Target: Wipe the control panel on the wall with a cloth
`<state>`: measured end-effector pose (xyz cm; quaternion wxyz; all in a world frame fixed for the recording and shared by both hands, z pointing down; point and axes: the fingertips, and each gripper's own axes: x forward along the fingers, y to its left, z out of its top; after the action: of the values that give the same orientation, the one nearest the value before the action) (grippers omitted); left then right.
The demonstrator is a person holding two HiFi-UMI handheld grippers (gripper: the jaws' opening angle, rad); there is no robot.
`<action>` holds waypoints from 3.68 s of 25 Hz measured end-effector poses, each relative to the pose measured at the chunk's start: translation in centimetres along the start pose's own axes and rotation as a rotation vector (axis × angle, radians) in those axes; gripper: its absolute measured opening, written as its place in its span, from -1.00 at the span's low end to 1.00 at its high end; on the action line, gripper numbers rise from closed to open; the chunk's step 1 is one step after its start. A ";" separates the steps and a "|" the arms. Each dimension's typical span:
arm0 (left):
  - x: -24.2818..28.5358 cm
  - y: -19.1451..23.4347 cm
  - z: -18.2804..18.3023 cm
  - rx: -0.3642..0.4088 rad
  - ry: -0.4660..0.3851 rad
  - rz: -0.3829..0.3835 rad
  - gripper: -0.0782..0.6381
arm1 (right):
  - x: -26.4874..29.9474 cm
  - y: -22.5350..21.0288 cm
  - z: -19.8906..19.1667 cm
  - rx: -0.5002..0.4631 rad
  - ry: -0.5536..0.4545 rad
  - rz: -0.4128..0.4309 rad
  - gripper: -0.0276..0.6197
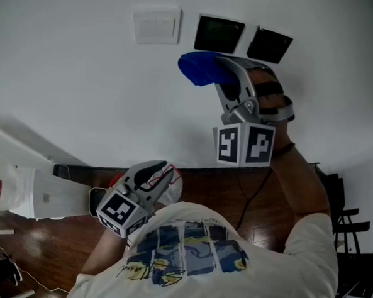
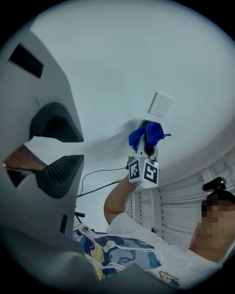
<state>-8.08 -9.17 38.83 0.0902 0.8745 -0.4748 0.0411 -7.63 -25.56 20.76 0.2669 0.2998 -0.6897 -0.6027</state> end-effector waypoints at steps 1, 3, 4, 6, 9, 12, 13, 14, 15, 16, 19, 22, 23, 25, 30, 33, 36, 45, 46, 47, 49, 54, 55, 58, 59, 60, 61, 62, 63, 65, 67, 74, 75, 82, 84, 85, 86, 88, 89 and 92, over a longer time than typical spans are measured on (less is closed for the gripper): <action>0.3 -0.1 0.1 -0.001 0.000 -0.003 -0.60 | -0.7 -1.1 -0.4 -0.004 0.000 -0.018 -0.69; 1.1 -0.2 0.1 0.006 0.003 -0.011 -0.60 | -1.7 -3.4 -1.7 -0.016 0.010 -0.060 -0.69; 1.4 -0.2 0.2 0.010 0.004 -0.015 -0.60 | -2.1 -4.6 -2.6 -0.022 0.019 -0.082 -0.69; 2.2 -0.4 0.3 0.008 0.006 -0.022 -0.60 | -2.5 -6.7 -4.5 -0.036 0.045 -0.122 -0.68; 3.0 -0.8 0.5 0.022 0.012 -0.031 -0.60 | -2.5 -9.0 -7.3 -0.046 0.081 -0.160 -0.68; 3.8 -1.2 0.8 0.023 0.007 -0.034 -0.60 | -2.4 -10.0 -9.1 -0.042 0.095 -0.181 -0.68; 4.1 -1.4 0.8 0.024 0.009 -0.034 -0.60 | -2.3 -10.0 -9.5 -0.039 0.095 -0.184 -0.68; 4.3 -1.5 0.8 0.028 0.012 -0.035 -0.60 | -2.2 -10.0 -9.9 -0.036 0.094 -0.185 -0.68; 4.5 -1.7 0.8 0.031 0.014 -0.035 -0.60 | -2.2 -9.8 -10.1 -0.034 0.091 -0.185 -0.68; 4.7 -1.9 0.8 0.030 0.015 -0.035 -0.60 | -2.1 -9.6 -10.3 -0.032 0.088 -0.185 -0.68; 5.2 -2.2 0.9 0.025 0.023 -0.030 -0.60 | -2.1 -8.8 -10.6 -0.029 0.075 -0.184 -0.68; 5.5 -2.5 0.6 0.022 0.037 -0.025 -0.60 | -2.2 -7.1 -10.8 -0.034 0.071 -0.169 -0.68; 5.6 -2.6 0.5 0.021 0.041 -0.024 -0.60 | -2.2 -6.3 -10.9 -0.036 0.070 -0.160 -0.68; 5.8 -2.8 0.4 0.019 0.047 -0.023 -0.60 | -2.2 -4.7 -11.1 -0.044 0.067 -0.148 -0.68; 6.3 -3.2 0.2 0.022 0.066 -0.026 -0.60 | -2.0 -0.1 -11.2 -0.045 0.051 -0.103 -0.68; 6.4 -3.4 0.2 0.028 0.068 -0.030 -0.60 | -1.3 3.4 -11.9 -0.043 0.057 -0.044 -0.68; 6.5 -3.5 0.2 0.029 0.068 -0.028 -0.60 | -0.6 5.3 -12.8 -0.044 0.058 -0.012 -0.68; 6.8 -3.6 0.3 0.025 0.078 -0.032 -0.60 | -4.0 -3.9 -9.7 -0.019 -0.021 -0.152 -0.68; 6.9 -3.7 0.3 0.029 0.076 -0.035 -0.60 | -4.0 -5.3 -9.8 -0.025 -0.018 -0.179 -0.68; 7.0 -3.8 0.4 0.032 0.074 -0.039 -0.60 | -3.7 -6.5 -10.1 -0.030 -0.010 -0.199 -0.68; 7.2 -4.0 0.5 0.037 0.070 -0.043 -0.60 | -3.1 -8.2 -10.9 -0.038 0.010 -0.224 -0.68; 7.3 -3.8 0.6 0.061 0.065 -0.042 -0.60 | -2.5 -8.7 -11.5 -0.046 0.015 -0.229 -0.68; 7.3 -3.8 0.7 0.056 0.066 -0.040 -0.60 | -2.5 -8.3 -11.5 -0.046 0.013 -0.224 -0.68; 7.4 -3.8 0.8 0.038 0.070 -0.034 -0.60 | -2.4 -6.8 -11.7 -0.038 0.010 -0.202 -0.68; 7.4 -3.7 0.8 0.036 0.072 -0.033 -0.60 | -2.5 -6.1 -11.8 -0.035 0.011 -0.192 -0.68; 7.4 -3.7 0.8 0.034 0.074 -0.032 -0.60 | -2.5 -5.3 -11.9 -0.034 0.012 -0.181 -0.68; 7.5 -3.7 0.7 0.032 0.076 -0.033 -0.60 | -2.5 -4.5 -12.0 -0.035 0.014 -0.173 -0.68; 7.5 -3.7 0.7 0.032 0.077 -0.034 -0.60 | -2.5 -3.8 -12.1 -0.036 0.015 -0.167 -0.68; 7.6 -3.8 0.6 0.033 0.079 -0.037 -0.60 | -2.6 -3.1 -12.1 -0.035 0.014 -0.161 -0.68; 7.8 -3.9 0.5 0.033 0.083 -0.042 -0.60 | -2.5 -1.6 -12.2 -0.026 0.010 -0.144 -0.68; 8.0 -3.9 0.5 0.031 0.086 -0.044 -0.60 | -2.3 0.1 -12.3 -0.015 0.007 -0.118 -0.68; 8.3 -3.7 0.2 0.022 0.096 -0.040 -0.60 | -1.1 4.5 -13.7 -0.015 0.018 -0.048 -0.68; 8.3 -3.6 0.2 0.021 0.097 -0.038 -0.60 | -1.0 4.7 -13.8 -0.016 0.017 -0.049 -0.68; 8.1 -3.4 0.2 0.016 0.090 -0.041 -0.60 | -0.8 4.7 -13.9 -0.017 0.016 -0.053 -0.68; 7.8 -3.2 0.3 0.012 0.087 -0.044 -0.60 | -0.8 4.7 -13.8 -0.016 0.018 -0.049 -0.68; 7.5 -3.1 0.3 0.014 0.087 -0.044 -0.60 | -0.8 4.7 -13.7 -0.011 0.017 -0.045 -0.68; 7.3 -3.1 0.3 0.021 0.089 -0.044 -0.60 | -0.9 4.7 -13.7 -0.003 0.017 -0.040 -0.68; 6.8 -2.9 0.3 0.059 0.097 -0.040 -0.60 | -1.4 4.6 -13.6 0.034 0.021 -0.032 -0.68; 6.5 -2.9 0.3 0.078 0.100 -0.040 -0.60 | -1.7 4.5 -13.5 0.059 0.026 -0.030 -0.68; 5.2 -2.8 0.0 0.092 0.098 -0.057 -0.60 | -3.1 4.6 -13.4 0.163 0.059 -0.026 -0.68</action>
<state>-2.90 -11.91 39.30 0.0743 0.8877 -0.4425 0.1030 3.87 -31.83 27.07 0.2539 0.3468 -0.7245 -0.5389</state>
